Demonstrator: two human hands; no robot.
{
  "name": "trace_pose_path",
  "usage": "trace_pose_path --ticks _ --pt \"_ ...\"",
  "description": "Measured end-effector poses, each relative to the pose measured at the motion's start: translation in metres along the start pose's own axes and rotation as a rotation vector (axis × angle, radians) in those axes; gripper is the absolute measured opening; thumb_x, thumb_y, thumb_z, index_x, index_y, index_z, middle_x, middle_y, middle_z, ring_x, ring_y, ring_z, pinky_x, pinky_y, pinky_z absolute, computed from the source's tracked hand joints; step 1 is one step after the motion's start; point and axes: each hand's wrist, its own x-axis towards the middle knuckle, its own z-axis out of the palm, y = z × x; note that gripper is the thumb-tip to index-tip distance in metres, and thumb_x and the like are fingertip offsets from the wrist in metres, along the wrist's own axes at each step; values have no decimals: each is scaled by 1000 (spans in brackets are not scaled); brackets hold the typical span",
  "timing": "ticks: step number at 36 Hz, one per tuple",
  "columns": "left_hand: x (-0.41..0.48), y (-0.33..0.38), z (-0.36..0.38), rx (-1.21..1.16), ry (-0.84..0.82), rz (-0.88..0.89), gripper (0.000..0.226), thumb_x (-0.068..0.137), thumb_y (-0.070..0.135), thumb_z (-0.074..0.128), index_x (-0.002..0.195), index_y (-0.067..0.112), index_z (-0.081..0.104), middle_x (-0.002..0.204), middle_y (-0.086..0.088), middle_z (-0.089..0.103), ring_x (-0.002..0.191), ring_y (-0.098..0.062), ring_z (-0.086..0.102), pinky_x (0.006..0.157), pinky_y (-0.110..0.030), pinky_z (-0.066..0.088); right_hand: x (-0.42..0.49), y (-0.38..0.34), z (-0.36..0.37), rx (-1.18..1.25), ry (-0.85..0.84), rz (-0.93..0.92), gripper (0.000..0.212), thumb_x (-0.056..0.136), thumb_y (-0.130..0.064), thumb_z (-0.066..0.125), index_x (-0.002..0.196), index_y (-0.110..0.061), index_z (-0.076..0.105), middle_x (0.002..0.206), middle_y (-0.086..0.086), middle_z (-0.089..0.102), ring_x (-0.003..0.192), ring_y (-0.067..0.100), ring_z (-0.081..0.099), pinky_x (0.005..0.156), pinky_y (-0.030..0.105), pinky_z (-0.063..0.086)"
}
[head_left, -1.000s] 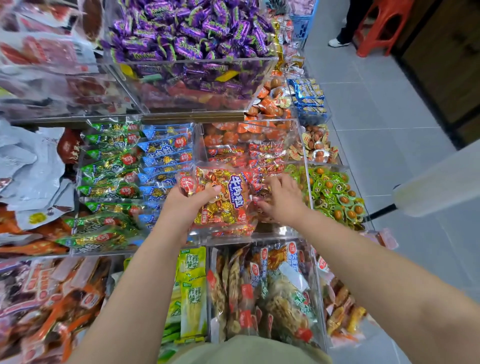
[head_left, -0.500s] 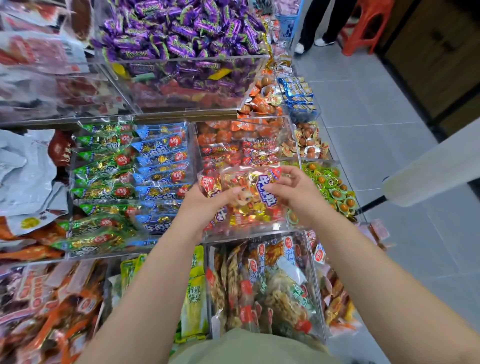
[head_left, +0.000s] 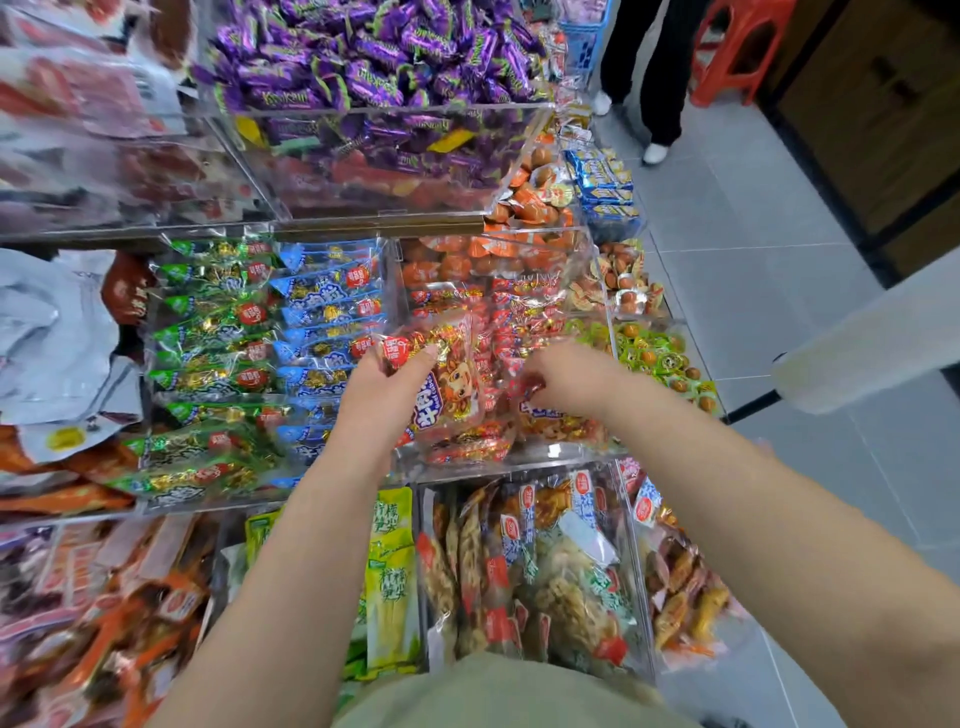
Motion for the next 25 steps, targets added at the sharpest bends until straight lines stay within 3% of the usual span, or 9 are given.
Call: trace_pose_path --ticks 4,6,9,13,15,17,25 --pt "0 -2 -2 9 -8 -9 25 88 42 63 110 32 59 107 7 69 101 -18 65 90 -41 51 18 2 33 -60 -88 -6 44 90 -12 56 132 -26 52 123 2 61 102 23 61 81 37 55" --pt "0 -4 -3 13 -2 -12 31 87 44 63 115 31 59 110 7 69 105 -19 64 94 -44 49 20 12 44 -59 -46 -60 45 91 -19 57 135 -26 48 128 1 57 109 23 57 87 41 53" --pt "0 -5 -5 9 -5 -25 46 84 48 63 127 30 54 117 5 67 110 -23 62 99 -50 47 20 28 52 -195 68 -210 50 91 -33 55 139 -23 41 131 0 52 117 21 47 99 39 42" --pt "2 -7 -6 17 -1 -37 29 85 46 63 111 35 60 109 7 70 103 -19 65 94 -46 50 18 39 60 -491 94 -227 75 85 -54 55 144 -23 21 142 6 28 133 28 24 112 45 16" --pt "3 -7 -6 10 -5 -52 16 86 45 63 99 35 60 101 7 73 94 -15 69 88 -41 54 22 41 64 -588 46 -173 76 90 -39 52 147 -26 4 154 10 7 142 32 5 115 48 0" --pt "5 -7 -5 17 -3 -55 14 86 45 63 96 35 60 97 9 73 93 -14 69 88 -41 54 29 41 65 -631 2 -141 82 91 -32 53 147 -27 -6 156 12 -8 144 32 -8 114 48 -6" --pt "8 -10 -5 -8 13 -60 12 86 44 65 93 35 60 93 9 74 93 -18 70 90 -46 53 41 41 75 -721 -12 -134 85 90 -27 54 147 -30 -9 156 12 -15 144 31 -13 112 54 -7"
